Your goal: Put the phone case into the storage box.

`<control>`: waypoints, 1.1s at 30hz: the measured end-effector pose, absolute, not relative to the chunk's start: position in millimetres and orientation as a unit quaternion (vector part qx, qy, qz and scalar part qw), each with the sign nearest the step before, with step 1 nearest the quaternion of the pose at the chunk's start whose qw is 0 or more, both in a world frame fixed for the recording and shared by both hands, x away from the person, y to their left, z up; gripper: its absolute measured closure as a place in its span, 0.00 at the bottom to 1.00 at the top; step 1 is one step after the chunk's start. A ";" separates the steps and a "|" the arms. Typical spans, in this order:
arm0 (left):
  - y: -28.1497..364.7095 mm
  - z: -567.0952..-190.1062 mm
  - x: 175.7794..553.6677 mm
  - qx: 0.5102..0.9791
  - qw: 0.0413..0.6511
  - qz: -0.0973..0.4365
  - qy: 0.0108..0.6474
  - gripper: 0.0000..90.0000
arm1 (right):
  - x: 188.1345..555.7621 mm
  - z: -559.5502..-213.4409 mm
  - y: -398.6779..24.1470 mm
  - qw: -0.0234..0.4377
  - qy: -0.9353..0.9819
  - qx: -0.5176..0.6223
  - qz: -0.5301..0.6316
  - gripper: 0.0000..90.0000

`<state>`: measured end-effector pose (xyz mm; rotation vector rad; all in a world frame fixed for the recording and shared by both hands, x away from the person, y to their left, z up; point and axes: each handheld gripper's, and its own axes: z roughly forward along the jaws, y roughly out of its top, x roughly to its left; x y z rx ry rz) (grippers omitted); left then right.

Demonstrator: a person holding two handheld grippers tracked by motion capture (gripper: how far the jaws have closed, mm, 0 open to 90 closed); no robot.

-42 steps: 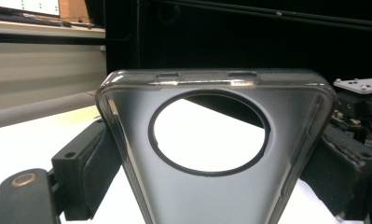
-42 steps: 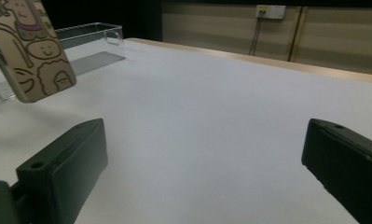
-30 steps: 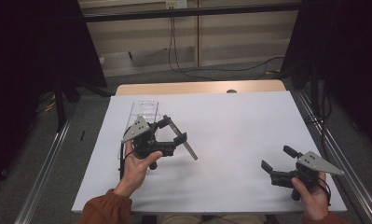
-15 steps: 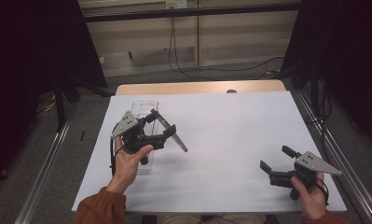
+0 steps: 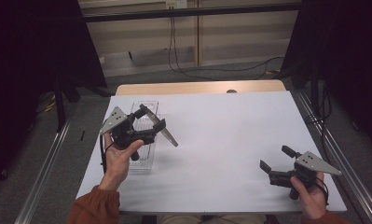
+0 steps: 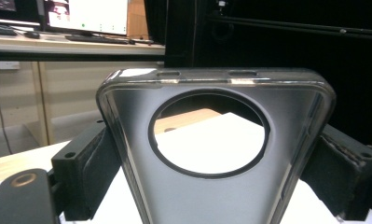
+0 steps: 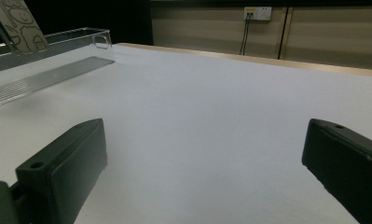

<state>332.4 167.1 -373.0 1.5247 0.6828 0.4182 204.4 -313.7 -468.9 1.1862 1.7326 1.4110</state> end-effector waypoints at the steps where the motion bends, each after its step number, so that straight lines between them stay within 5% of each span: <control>1: 170.6 -371.6 333.0 0.680 0.644 0.188 0.295 0.14 | 204.5 -468.8 -314.0 0.301 0.654 0.446 0.532 0.00; 33: 208.0 -352.4 345.1 0.645 0.636 0.248 0.343 0.14 | 204.3 -468.5 -313.1 0.306 0.650 0.443 0.537 0.00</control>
